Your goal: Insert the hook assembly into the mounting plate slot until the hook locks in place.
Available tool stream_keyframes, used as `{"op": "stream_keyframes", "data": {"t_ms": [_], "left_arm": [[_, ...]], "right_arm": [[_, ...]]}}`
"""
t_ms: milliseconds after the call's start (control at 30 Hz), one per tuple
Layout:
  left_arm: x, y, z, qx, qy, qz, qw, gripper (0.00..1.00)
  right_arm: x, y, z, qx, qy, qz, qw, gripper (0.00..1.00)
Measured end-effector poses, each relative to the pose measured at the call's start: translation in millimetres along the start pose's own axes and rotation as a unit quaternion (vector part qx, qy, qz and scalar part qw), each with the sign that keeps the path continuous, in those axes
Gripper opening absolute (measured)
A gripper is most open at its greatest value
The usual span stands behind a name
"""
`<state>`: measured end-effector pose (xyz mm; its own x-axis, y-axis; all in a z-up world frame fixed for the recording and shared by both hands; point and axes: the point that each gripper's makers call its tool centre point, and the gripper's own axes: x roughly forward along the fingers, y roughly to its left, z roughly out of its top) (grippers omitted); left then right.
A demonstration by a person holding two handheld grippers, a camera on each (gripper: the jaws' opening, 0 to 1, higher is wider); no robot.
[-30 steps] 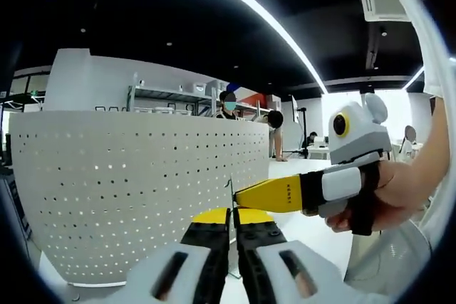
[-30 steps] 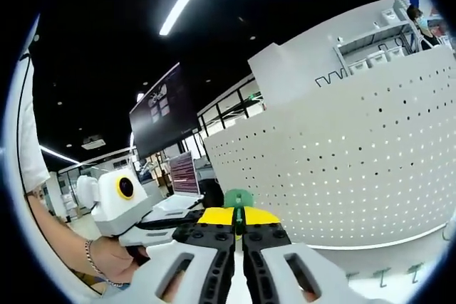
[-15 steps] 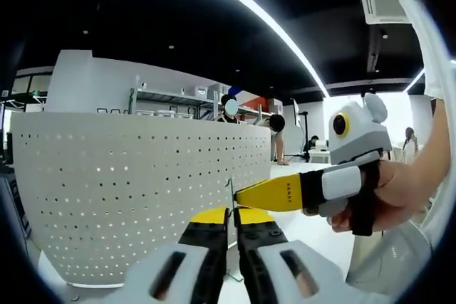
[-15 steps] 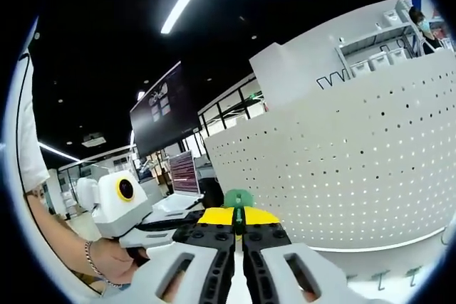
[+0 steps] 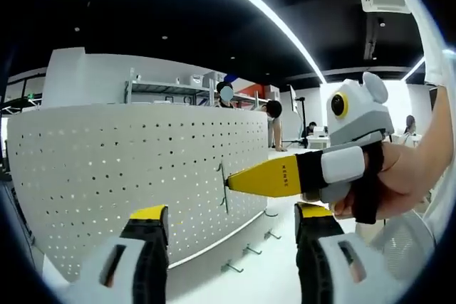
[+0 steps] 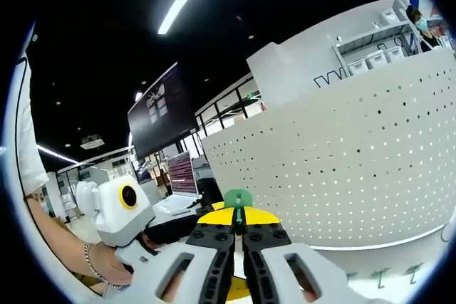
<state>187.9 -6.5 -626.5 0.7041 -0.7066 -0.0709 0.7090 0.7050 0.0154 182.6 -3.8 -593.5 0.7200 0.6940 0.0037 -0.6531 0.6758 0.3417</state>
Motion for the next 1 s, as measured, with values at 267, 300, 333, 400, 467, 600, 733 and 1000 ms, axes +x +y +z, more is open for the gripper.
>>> {"op": "stream_keyframes", "data": {"t_ms": [267, 300, 333, 400, 467, 600, 733, 1000], "left_arm": [[-2, 3.6, -4.7, -0.011, 0.009, 0.008, 0.9999, 0.92], [-2, 3.3, -4.9, -0.01, 0.009, 0.008, 0.9999, 0.92], [-3, 3.3, -5.1, -0.009, 0.01, 0.009, 0.9999, 0.91], [-3, 3.2, -5.7, -0.01, 0.011, 0.009, 0.9999, 0.91], [-3, 3.8, -6.5, -0.011, 0.012, 0.011, 0.9998, 0.91], [-3, 5.1, -8.6, -0.014, 0.012, 0.014, 0.9997, 0.91], [-4, 6.0, -8.9, -0.012, 0.011, 0.016, 0.9997, 0.9], [-6, 8.9, -10.7, -0.018, 0.009, 0.019, 0.9996, 0.89]], "right_arm": [[0, -1, 0.1, 0.002, 0.0, -0.005, 1.0, 0.0], [0, -2, 0.0, 0.001, 0.001, -0.005, 1.0, 0.0], [0, -2, 0.3, 0.001, 0.0, -0.006, 1.0, 0.0], [0, -3, 1.6, -0.004, 0.0, -0.01, 0.9999, 0.0], [2, -7, 7.3, -0.044, 0.001, -0.026, 0.9987, 0.0], [0, -30, 23.7, -0.058, -0.015, -0.093, 0.9939, 0.0], [-7, -52, 37.8, -0.064, -0.028, -0.143, 0.9873, 0.0], [-6, -70, 50.8, -0.072, -0.033, -0.167, 0.9828, 0.0]]}}
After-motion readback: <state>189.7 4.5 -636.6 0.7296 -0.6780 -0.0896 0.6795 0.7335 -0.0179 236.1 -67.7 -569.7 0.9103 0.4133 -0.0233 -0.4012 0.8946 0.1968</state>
